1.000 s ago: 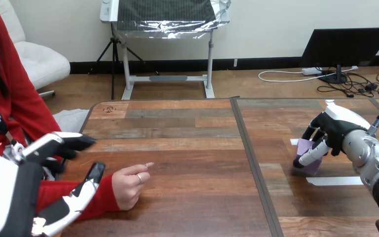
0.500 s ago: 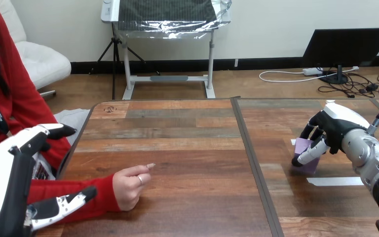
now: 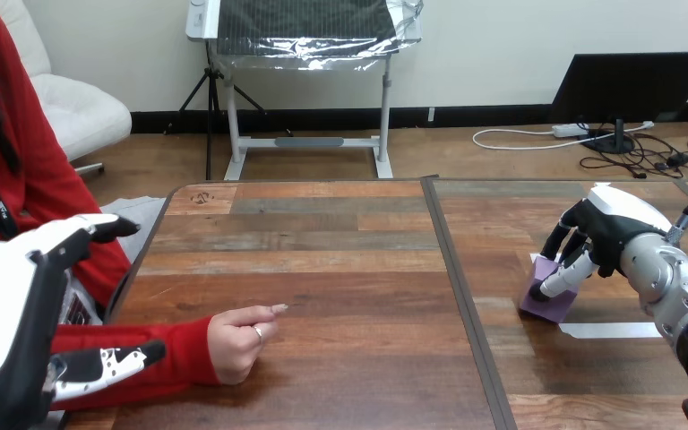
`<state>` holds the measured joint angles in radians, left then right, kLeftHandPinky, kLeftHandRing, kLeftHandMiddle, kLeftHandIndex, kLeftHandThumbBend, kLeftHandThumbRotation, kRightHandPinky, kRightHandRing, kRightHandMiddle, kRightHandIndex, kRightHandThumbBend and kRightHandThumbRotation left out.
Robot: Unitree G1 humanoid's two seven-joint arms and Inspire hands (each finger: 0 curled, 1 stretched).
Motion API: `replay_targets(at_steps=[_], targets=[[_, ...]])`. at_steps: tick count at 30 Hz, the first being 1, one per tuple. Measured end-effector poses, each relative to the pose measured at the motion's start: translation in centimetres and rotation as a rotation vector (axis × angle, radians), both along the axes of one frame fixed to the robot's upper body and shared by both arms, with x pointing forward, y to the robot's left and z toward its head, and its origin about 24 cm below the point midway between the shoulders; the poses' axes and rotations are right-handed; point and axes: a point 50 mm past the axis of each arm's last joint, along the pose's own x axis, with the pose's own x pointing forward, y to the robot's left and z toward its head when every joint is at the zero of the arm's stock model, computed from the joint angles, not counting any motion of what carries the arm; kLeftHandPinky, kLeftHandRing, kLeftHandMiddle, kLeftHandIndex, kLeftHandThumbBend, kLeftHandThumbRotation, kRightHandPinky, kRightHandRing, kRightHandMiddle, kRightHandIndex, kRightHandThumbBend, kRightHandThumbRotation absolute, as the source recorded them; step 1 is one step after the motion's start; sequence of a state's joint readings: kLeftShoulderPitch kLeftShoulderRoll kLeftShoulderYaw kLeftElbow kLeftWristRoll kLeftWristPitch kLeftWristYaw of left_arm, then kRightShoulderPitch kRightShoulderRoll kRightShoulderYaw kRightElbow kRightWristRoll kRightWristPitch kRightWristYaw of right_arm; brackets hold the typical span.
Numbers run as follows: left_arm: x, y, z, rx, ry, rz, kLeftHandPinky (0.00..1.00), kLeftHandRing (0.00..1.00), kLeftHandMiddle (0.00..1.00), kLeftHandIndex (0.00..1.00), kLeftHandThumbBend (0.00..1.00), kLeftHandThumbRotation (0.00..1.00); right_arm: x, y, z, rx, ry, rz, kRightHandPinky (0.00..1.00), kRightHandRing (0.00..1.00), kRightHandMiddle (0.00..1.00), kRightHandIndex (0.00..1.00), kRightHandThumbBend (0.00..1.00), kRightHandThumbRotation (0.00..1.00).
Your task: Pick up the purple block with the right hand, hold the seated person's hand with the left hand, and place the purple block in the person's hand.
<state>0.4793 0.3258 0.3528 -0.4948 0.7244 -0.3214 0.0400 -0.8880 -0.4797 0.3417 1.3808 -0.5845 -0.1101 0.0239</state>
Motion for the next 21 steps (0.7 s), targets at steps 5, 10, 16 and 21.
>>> replay_targets(at_steps=[5, 10, 16, 21], targets=[[0.7, 0.1, -0.1, 0.029, 0.033, -0.02, 0.57, 0.69, 0.73, 0.73, 1.0, 0.15, 0.0, 0.0, 0.0, 0.001, -0.002, 0.004, 0.46, 0.5, 0.55, 0.55, 0.8, 0.0], [1.4, 0.1, -0.4, 0.048, 0.069, -0.037, 0.59, 0.69, 0.73, 0.73, 1.0, 0.17, 0.0, 0.0, 0.0, 0.002, -0.003, 0.006, 0.46, 0.5, 0.55, 0.55, 0.8, 0.0], [2.3, 0.0, -1.2, 0.045, 0.104, -0.06, 0.61, 0.68, 0.73, 0.73, 1.0, 0.16, 0.0, 0.0, 0.0, 0.005, -0.004, 0.004, 0.46, 0.5, 0.55, 0.56, 0.79, 0.0], [2.8, 0.0, -1.7, 0.046, 0.132, -0.076, 0.62, 0.69, 0.73, 0.73, 1.0, 0.12, 0.0, 0.0, 0.0, 0.005, -0.004, 0.004, 0.46, 0.5, 0.55, 0.56, 0.79, 0.0]])
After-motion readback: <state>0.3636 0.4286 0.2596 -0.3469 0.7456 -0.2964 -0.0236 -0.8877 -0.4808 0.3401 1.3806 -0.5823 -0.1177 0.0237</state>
